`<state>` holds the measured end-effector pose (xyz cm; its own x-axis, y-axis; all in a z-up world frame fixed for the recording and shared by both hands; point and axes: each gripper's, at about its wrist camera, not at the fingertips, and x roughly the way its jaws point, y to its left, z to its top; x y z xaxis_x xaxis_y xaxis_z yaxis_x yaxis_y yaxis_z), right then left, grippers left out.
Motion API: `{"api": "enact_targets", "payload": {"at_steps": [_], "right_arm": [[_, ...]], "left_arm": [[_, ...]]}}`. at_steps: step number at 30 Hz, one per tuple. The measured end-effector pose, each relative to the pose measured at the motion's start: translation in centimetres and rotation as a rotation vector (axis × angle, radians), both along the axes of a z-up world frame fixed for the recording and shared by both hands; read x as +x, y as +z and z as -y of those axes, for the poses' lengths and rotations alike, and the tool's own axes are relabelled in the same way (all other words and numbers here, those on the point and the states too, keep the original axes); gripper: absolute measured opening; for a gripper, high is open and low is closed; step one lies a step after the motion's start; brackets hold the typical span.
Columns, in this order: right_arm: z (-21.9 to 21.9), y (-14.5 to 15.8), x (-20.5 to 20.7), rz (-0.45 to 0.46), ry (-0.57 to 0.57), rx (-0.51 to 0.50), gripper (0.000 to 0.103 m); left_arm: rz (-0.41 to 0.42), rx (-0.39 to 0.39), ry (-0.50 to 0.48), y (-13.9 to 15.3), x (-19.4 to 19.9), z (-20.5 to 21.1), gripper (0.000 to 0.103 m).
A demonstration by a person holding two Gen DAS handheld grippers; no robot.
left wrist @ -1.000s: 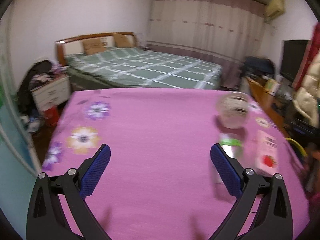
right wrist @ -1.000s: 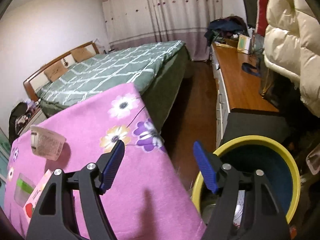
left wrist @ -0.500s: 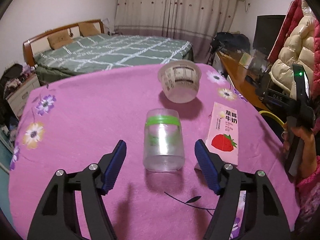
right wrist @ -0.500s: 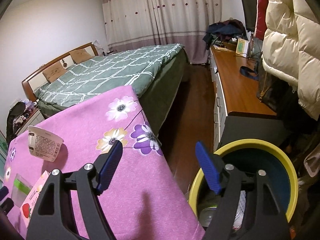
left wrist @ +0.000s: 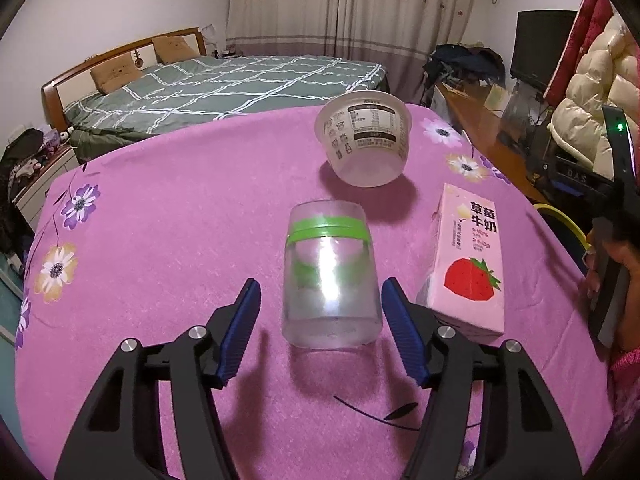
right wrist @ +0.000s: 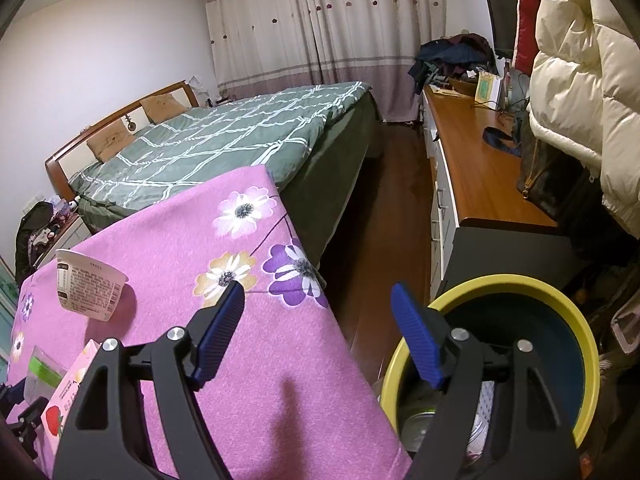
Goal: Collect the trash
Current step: 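Grasp the clear plastic cup with green band with the left gripper, then carry the clear cup over the yellow bin and open the left gripper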
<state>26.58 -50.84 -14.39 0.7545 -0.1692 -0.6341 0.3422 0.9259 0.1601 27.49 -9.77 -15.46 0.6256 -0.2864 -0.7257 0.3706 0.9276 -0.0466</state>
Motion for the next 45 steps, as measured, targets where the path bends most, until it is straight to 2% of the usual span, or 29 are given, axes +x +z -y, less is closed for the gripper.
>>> {"api": "enact_targets", "payload": {"at_steps": [7, 12, 23, 39, 45], "right_arm": [[-0.1, -0.2, 0.1, -0.002, 0.002, 0.006, 0.073], [0.0, -0.1, 0.1, -0.002, 0.002, 0.006, 0.073], [-0.1, -0.2, 0.2, -0.003, 0.005, 0.011, 0.073], [0.1, -0.1, 0.3, -0.003, 0.007, 0.013, 0.074], [0.0, -0.2, 0.3, -0.006, 0.011, 0.014, 0.074]], "left_arm": [[-0.011, -0.002, -0.007, -0.1, 0.3, 0.2, 0.05], [0.005, -0.005, -0.002, 0.3, 0.0, 0.1, 0.05], [0.085, 0.011, -0.012, 3.8, -0.9, -0.2, 0.049], [0.066, 0.031, -0.013, 3.1, -1.2, 0.2, 0.049], [0.063, 0.023, -0.01, 3.2, -2.9, -0.7, 0.049]]}}
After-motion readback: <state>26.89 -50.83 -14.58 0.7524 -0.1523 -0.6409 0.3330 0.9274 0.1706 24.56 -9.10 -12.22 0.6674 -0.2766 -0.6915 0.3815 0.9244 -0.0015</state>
